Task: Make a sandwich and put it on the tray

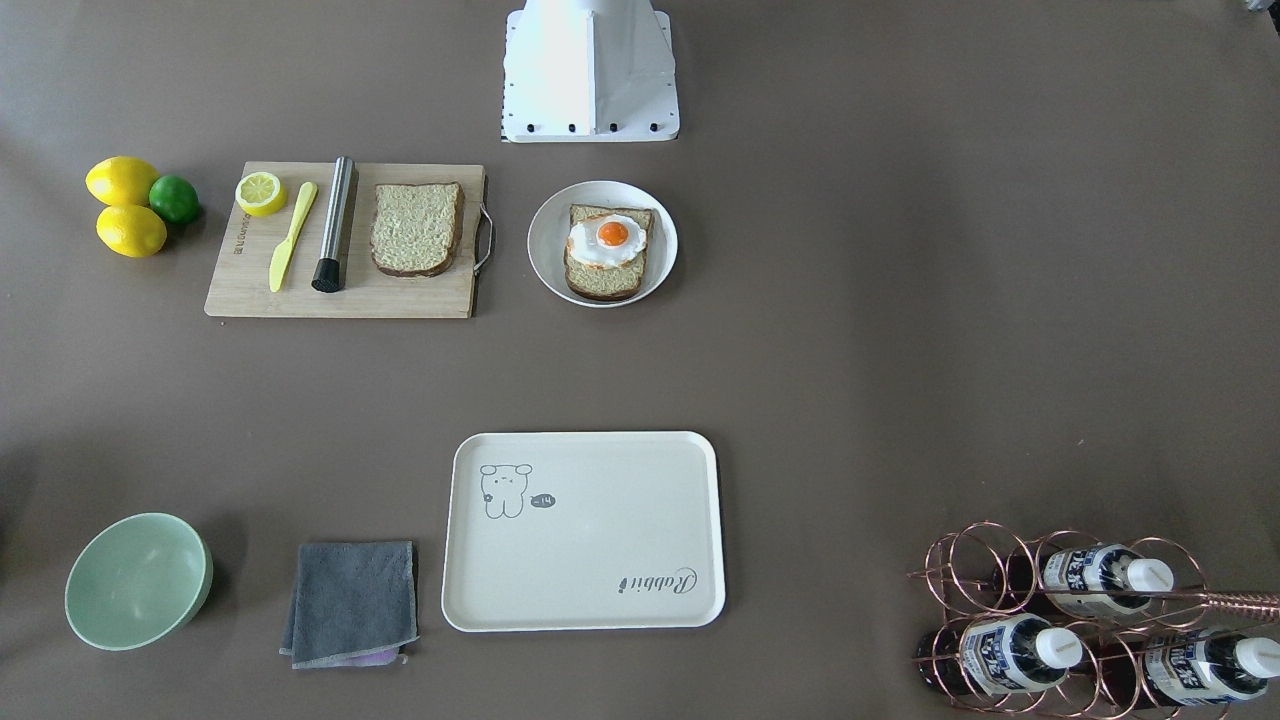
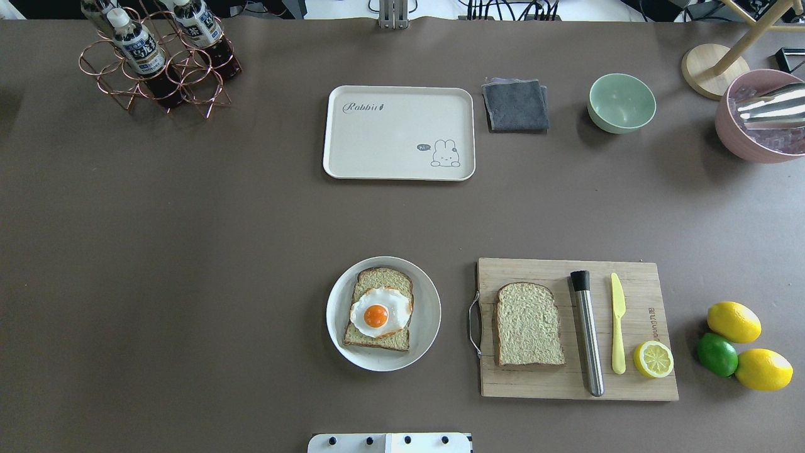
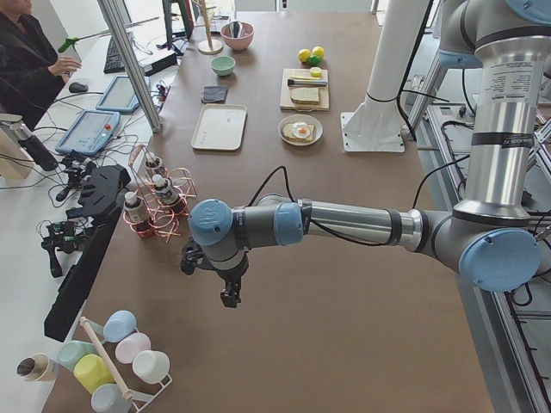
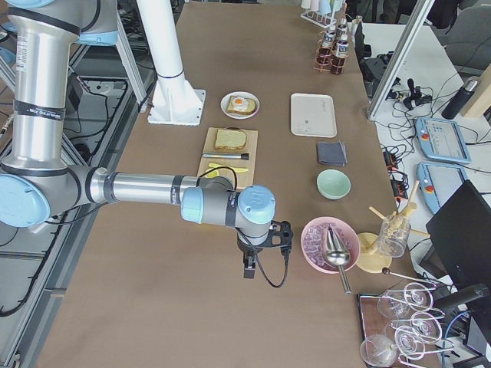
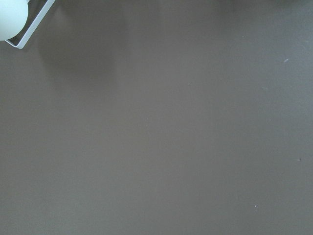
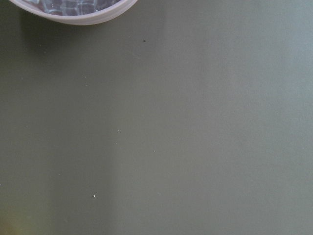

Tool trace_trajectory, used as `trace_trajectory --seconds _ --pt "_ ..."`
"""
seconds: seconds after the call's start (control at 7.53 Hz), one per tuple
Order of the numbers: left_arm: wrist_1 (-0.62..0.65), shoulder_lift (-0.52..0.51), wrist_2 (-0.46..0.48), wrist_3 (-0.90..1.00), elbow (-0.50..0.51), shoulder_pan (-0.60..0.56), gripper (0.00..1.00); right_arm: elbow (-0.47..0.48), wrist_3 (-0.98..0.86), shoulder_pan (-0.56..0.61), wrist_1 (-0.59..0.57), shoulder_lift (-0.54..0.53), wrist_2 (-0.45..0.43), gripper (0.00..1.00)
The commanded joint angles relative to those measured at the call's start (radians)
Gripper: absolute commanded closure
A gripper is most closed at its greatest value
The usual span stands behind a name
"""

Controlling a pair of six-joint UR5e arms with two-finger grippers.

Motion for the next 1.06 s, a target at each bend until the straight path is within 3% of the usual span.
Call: trace_trajectory --seconds 0.0,0.93 --pt "-0.004 0.003 0.001 0.0 0.011 0.0 0.02 0.0 -0.001 0.0 -0.002 -0.001 -0.001 0.0" --pt "-0.013 0.0 -0.001 0.005 0.014 0.0 0.02 0.01 0.003 0.0 0.0 0.014 0.001 0.0"
